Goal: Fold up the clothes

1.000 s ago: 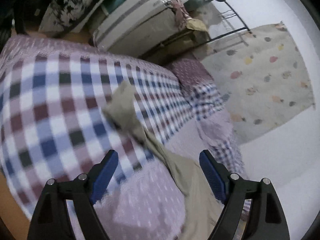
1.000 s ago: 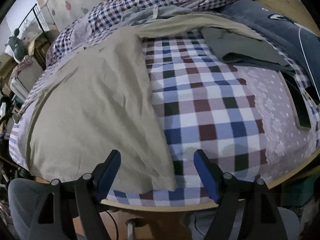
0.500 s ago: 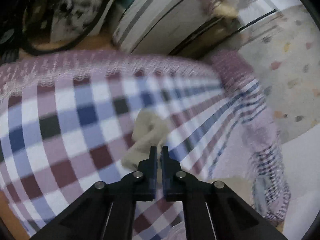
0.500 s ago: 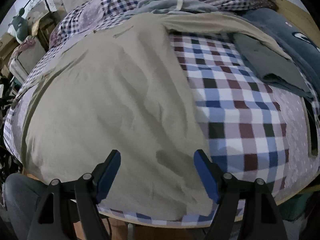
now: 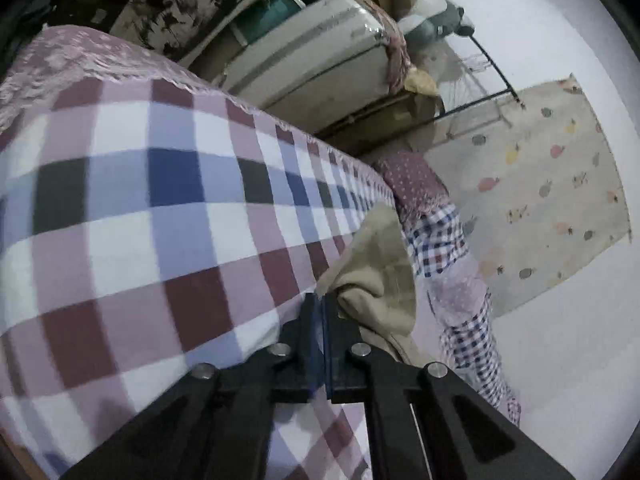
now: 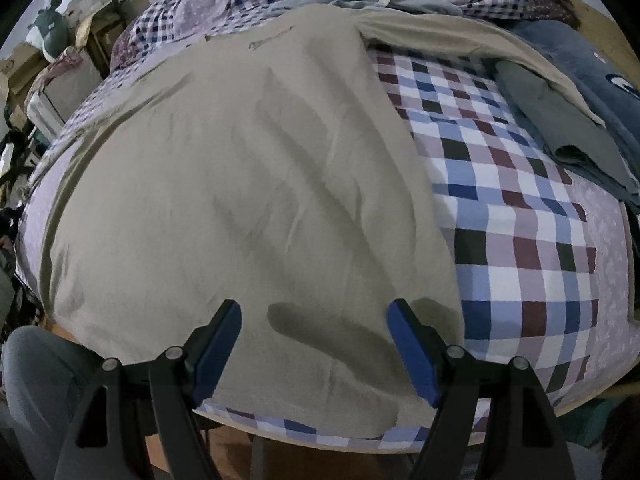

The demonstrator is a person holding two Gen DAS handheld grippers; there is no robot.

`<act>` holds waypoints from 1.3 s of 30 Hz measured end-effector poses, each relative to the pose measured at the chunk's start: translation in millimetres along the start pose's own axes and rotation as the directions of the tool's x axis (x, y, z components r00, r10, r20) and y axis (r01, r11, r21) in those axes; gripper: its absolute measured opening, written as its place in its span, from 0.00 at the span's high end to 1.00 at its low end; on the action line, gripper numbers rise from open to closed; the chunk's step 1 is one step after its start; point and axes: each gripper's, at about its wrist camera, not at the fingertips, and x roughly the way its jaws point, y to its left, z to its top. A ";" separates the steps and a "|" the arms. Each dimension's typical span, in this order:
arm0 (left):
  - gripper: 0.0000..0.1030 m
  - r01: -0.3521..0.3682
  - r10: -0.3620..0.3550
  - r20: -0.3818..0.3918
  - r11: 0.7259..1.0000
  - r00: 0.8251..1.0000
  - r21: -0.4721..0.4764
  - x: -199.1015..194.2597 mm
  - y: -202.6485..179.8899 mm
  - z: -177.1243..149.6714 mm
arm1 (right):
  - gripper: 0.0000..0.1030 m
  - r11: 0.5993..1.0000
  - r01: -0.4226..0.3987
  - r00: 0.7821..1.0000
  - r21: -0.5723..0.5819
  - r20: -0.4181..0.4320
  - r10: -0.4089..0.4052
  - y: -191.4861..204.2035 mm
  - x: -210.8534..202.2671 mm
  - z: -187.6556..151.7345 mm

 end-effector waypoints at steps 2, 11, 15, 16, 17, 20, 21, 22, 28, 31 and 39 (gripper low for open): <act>0.97 0.012 -0.012 0.001 1.000 1.000 0.002 -5.7 -4.7 -2.1 | 0.23 1.000 0.001 1.000 -0.002 0.001 -0.001 -0.3 -0.4 -0.1; 0.47 -0.119 0.114 0.037 0.909 0.993 0.400 -8.9 -93.3 -15.2 | 0.23 1.000 -0.002 1.000 -0.008 -0.002 0.002 7.1 4.1 -5.4; 0.38 -0.246 0.262 0.047 0.812 0.964 0.530 27.4 -117.1 -22.8 | 0.23 1.000 0.001 1.000 -0.008 -0.006 -0.001 8.4 5.9 -5.6; 0.41 -0.270 0.293 0.044 0.798 0.955 0.539 36.8 -118.6 -22.0 | 0.23 1.000 0.002 1.000 -0.008 -0.005 -0.002 8.3 6.1 -5.5; 0.49 -0.284 0.312 0.041 0.793 0.949 0.540 43.9 -117.5 -20.2 | 0.23 1.000 0.003 1.000 -0.008 -0.005 -0.003 8.2 6.3 -5.4; 0.99 -0.246 0.275 0.003 0.856 0.961 0.454 62.8 -116.9 0.0 | 0.23 1.000 0.006 1.000 -0.007 -0.006 -0.006 8.3 7.0 -4.6; 0.99 -0.187 0.199 0.012 0.897 0.980 0.402 56.3 -117.0 10.6 | 0.23 1.000 0.007 1.000 -0.008 -0.008 -0.007 8.5 7.4 -4.5; 0.99 -0.111 0.108 0.030 0.929 0.994 0.353 46.1 -117.4 20.8 | 0.23 1.000 0.010 1.000 -0.010 -0.010 -0.010 8.7 7.8 -4.9; 0.99 0.299 -0.319 0.112 0.940 0.941 0.162 -22.4 -94.4 53.9 | 0.23 1.000 0.012 1.000 -0.010 -0.011 -0.012 16.3 13.9 3.9; 0.99 0.431 -0.435 0.110 0.901 0.894 0.053 -44.2 -56.8 49.6 | 0.23 1.000 0.010 1.000 -0.010 -0.009 -0.010 18.6 17.3 5.1; 1.00 0.293 -0.288 0.058 0.944 0.956 -0.148 -75.2 73.3 -0.7 | 0.23 1.000 0.003 1.000 -0.011 -0.004 -0.003 18.7 19.7 7.8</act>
